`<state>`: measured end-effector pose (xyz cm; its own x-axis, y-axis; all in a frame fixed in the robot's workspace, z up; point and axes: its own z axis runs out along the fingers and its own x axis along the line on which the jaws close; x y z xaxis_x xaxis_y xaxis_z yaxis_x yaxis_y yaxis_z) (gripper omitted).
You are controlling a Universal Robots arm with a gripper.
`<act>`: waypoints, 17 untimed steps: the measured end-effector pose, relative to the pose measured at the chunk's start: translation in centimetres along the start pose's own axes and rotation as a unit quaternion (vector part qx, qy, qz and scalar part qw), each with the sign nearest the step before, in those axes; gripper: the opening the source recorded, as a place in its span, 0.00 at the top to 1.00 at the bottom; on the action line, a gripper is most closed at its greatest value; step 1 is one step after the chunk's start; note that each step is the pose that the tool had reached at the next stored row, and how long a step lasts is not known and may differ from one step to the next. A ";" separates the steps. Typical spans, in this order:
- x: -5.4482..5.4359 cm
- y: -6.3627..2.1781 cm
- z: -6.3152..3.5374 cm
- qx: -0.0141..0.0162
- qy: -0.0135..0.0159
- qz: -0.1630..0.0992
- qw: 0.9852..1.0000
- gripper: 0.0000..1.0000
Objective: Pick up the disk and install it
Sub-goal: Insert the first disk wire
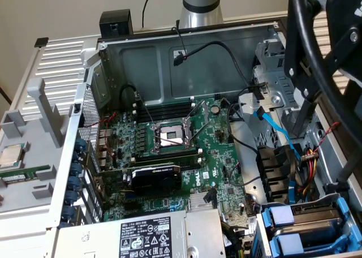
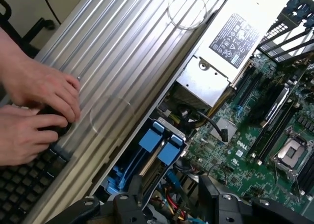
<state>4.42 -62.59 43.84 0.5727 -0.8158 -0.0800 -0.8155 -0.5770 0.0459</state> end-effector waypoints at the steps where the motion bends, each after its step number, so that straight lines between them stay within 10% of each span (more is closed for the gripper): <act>1: 0.0 -0.04 -0.05 0.000 0.000 0.000 1.000 0.43; 17: -0.1 -1.44 -0.71 0.006 0.009 -0.042 0.999 0.43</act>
<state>5.58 -61.69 44.49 0.6402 -0.7654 -0.0658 -0.7656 -0.6427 0.0268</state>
